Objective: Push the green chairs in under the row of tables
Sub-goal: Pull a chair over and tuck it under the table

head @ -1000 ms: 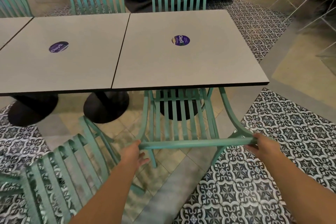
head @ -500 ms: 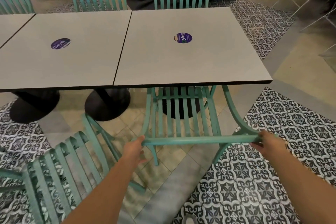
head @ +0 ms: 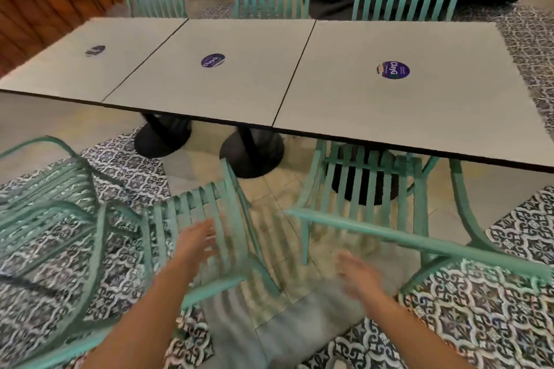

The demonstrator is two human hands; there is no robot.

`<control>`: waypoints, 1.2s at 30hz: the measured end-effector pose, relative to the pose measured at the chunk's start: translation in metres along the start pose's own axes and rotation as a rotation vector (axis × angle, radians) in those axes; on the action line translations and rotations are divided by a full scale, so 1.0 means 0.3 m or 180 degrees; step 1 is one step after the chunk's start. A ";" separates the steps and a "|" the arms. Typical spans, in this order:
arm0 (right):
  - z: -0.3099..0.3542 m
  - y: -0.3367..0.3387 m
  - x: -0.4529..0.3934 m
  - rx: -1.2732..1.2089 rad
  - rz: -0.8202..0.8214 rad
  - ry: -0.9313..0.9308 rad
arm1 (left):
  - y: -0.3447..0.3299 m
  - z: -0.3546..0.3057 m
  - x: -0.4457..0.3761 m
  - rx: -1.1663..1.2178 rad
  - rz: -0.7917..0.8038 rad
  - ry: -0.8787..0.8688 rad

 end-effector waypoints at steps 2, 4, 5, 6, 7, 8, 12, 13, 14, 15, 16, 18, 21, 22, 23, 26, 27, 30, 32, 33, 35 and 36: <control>-0.020 -0.178 0.035 0.0149 0.0339 -0.0064 | 0.141 0.080 0.024 0.0217 -0.0270 0.0072; -0.071 -0.339 0.078 0.0141 0.0515 -0.0229 | 0.296 0.168 0.054 0.0356 -0.0497 0.0179; -0.098 -0.392 0.094 0.0127 0.0544 -0.0290 | 0.357 0.208 0.061 0.0395 -0.0605 0.0197; -0.130 -0.445 0.111 0.0141 0.0557 -0.0352 | 0.426 0.250 0.072 0.0428 -0.0724 0.0223; -0.167 -0.500 0.132 0.0148 0.0572 -0.0411 | 0.514 0.306 0.071 0.0489 -0.0844 0.0263; -0.200 -0.542 0.137 0.0124 0.0534 -0.0474 | 0.587 0.352 0.075 0.0583 -0.0918 0.0329; -0.326 -0.682 0.145 -0.0246 0.0308 -0.0544 | 0.848 0.515 0.060 0.0708 -0.1215 0.0430; -0.350 -0.710 0.147 -0.0391 0.0250 -0.0495 | 0.898 0.560 0.051 0.0799 -0.1335 0.0460; -0.372 -0.739 0.143 -0.0557 0.0157 -0.0432 | 0.946 0.597 0.056 0.0905 -0.1427 0.0549; -0.397 -0.767 0.144 -0.0707 0.0075 -0.0376 | 0.986 0.651 0.053 0.1032 -0.1557 0.0672; -0.413 -0.784 0.149 -0.0853 0.0025 -0.0357 | 1.010 0.703 0.047 0.1120 -0.1639 0.0833; -0.448 -0.820 0.160 -0.1049 -0.0030 -0.0354 | 1.037 0.805 0.017 0.1367 -0.1876 0.1077; -0.480 -0.866 0.154 -0.1189 -0.0168 -0.0267 | 0.991 0.768 0.098 0.2078 -0.1796 0.1271; -0.479 -0.876 0.155 -0.1197 -0.0245 -0.0246 | 0.967 0.764 0.095 0.2387 -0.1532 0.1323; -0.478 -0.884 0.143 -0.1198 -0.0305 -0.0237 | 0.944 0.753 0.095 0.2657 -0.1253 0.1360; -0.457 -0.900 0.128 -0.1297 -0.0434 -0.0301 | 0.899 0.744 0.043 0.3158 -0.0740 0.1380; -0.448 -0.902 0.117 -0.1329 -0.0522 -0.0328 | 0.891 0.735 0.023 0.3277 -0.0669 0.1399; -0.429 -0.908 0.101 -0.1429 -0.0701 -0.0498 | 0.882 0.710 -0.001 0.3309 -0.0563 0.1552; -0.428 -0.908 0.087 -0.1412 -0.0749 -0.0530 | 0.879 0.708 -0.012 0.3297 -0.0525 0.1593; -0.426 -0.910 0.076 -0.1391 -0.0750 -0.0527 | 0.875 0.704 -0.018 0.3260 -0.0535 0.1576; -0.409 -0.921 0.056 -0.1383 -0.0723 -0.0473 | 0.866 0.681 -0.031 0.3169 -0.0473 0.1482; -0.402 -0.933 0.049 -0.1375 -0.0703 -0.0451 | 0.867 0.663 -0.025 0.3348 -0.0469 0.1515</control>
Point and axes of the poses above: each hand's wrist, its own x-axis away from the middle knuckle, its own y-axis out of the back of the hand, z = x × y, the point moved 1 cm from there along -x, towards the middle knuckle, and after that the axes turned 11 degrees about -x, right-handed, at the moved point
